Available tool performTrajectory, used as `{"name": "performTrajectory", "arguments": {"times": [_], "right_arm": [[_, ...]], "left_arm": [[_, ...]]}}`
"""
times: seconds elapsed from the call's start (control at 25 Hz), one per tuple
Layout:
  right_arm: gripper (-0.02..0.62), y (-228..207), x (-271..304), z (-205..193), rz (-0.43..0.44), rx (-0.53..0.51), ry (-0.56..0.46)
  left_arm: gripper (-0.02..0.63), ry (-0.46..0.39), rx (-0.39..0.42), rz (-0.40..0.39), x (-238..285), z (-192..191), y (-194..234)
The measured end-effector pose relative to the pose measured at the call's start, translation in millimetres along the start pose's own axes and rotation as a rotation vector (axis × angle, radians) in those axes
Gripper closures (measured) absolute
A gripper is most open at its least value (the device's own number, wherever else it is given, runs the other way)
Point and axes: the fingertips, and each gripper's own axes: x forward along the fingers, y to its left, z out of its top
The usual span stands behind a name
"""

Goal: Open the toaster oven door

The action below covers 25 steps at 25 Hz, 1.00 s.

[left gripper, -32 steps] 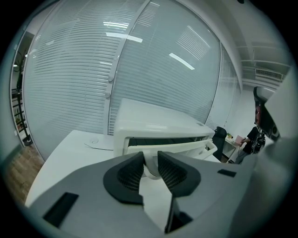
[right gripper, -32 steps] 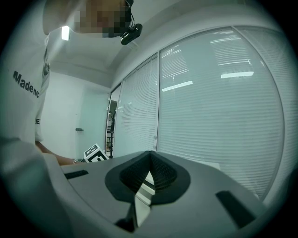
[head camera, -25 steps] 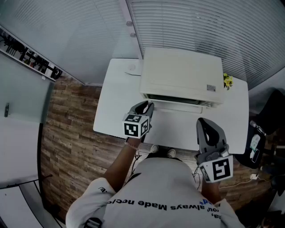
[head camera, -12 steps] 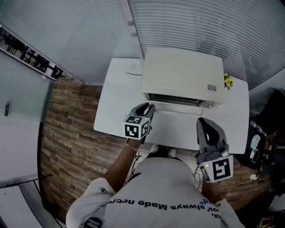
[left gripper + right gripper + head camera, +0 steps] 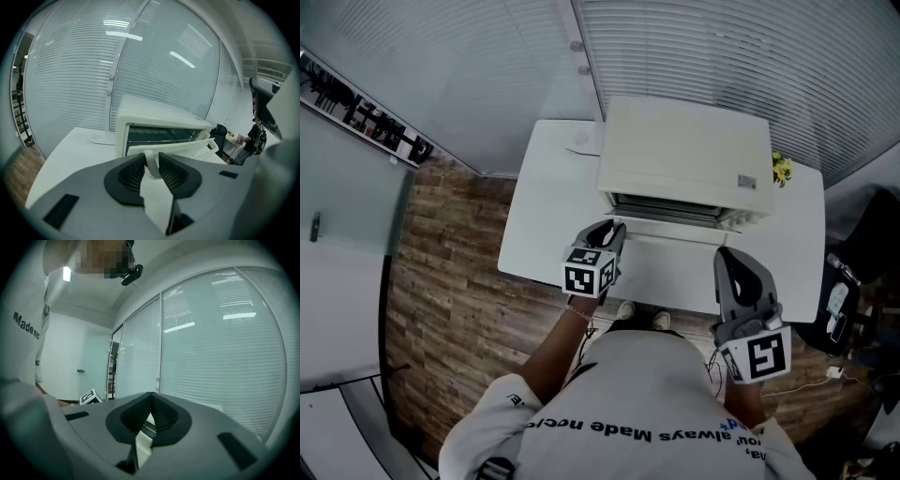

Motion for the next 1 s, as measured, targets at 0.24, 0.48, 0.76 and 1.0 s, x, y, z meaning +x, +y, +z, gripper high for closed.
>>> {"name": "performTrajectory", "arguments": {"times": [0.24, 0.48, 0.76, 1.0], "right_arm": [[0.588, 2, -1, 0, 0.003, 0.001, -0.001], [0.588, 4, -3, 2, 0.004, 0.002, -0.006], [0.588, 5, -6, 2, 0.0, 0.0, -0.007], [0.588, 6, -9, 2, -0.004, -0.002, -0.007]], "left_arm": [[0.5, 0.01, 0.01, 0.005, -3, -8, -2], [0.5, 0.016, 0.026, 0.012, -6, -13, -3], [0.5, 0.029, 0.014, 0.008, -10, -24, -4], [0.5, 0.057, 0.007, 0.004, -13, -36, -4]]}}
